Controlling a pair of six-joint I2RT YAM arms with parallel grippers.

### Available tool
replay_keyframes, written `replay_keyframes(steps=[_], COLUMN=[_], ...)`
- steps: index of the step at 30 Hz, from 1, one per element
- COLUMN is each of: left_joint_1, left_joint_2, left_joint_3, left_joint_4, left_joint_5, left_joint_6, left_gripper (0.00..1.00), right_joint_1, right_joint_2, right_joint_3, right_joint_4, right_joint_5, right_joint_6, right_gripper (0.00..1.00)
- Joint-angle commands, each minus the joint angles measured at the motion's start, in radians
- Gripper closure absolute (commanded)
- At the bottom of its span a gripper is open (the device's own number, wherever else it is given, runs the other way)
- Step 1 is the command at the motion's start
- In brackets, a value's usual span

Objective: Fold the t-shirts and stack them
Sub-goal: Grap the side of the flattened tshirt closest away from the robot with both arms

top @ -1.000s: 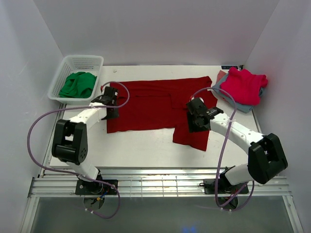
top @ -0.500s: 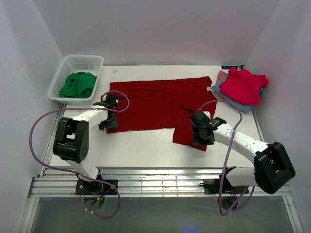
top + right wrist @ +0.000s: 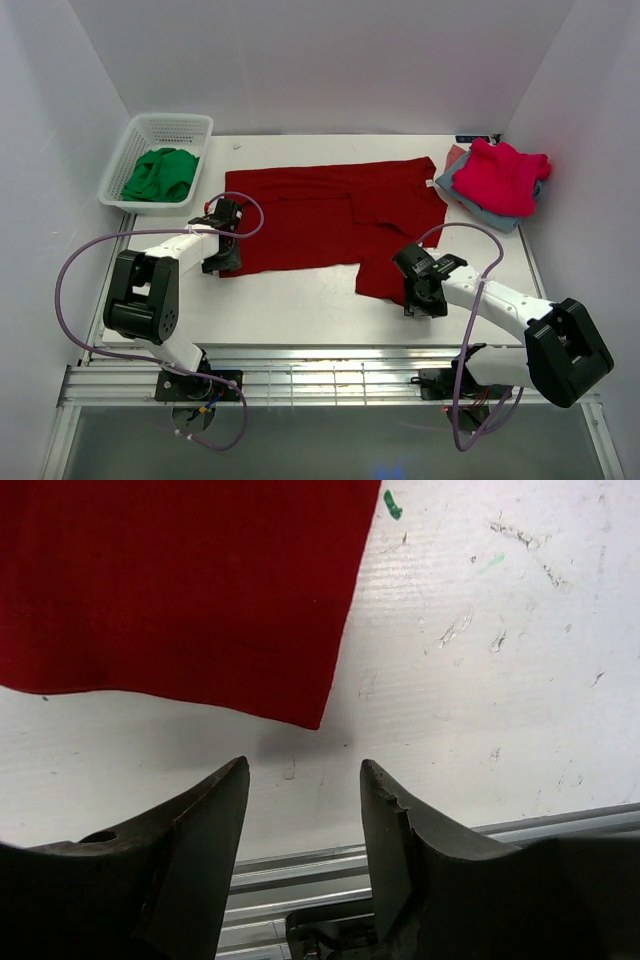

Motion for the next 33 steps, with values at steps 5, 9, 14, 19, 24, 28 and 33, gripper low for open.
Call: replay_keyframes(steps=[5,9,14,19,24,28,33], left_joint_1=[0.002,0.004,0.002,0.004,0.004,0.004,0.002], left_joint_2=[-0.007,0.002,-0.002,0.001,0.013,0.022,0.037], left_joint_3=[-0.004,0.004,0.007,0.007,0.005,0.005,0.014], left_joint_4=[-0.012,-0.013,-0.013,-0.013,-0.015,-0.017,-0.021], left_joint_5=[0.004,-0.003,-0.008,-0.016,-0.025,-0.042,-0.062], left_joint_6=[-0.008,-0.004,-0.004,0.001,0.005,0.004,0.007], left_gripper=[0.41,0.41,0.41,0.41,0.46,0.59,0.81], right_joint_1=[0.006,0.006,0.006,0.006,0.004,0.006,0.006], right_joint_2=[0.045,0.078,0.097,0.137,0.164,0.169,0.164], right_joint_3=[-0.021,0.019,0.045,0.025,-0.003,-0.024,-0.004], right_joint_4=[0.085,0.092,0.095,0.133,0.161,0.171,0.119], right_joint_5=[0.027,0.049,0.076,0.087,0.076,0.052,0.043], right_joint_6=[0.025,0.018,0.002,-0.004,-0.004,-0.007,0.001], right_gripper=[0.46,0.46,0.46,0.46,0.57,0.83,0.92])
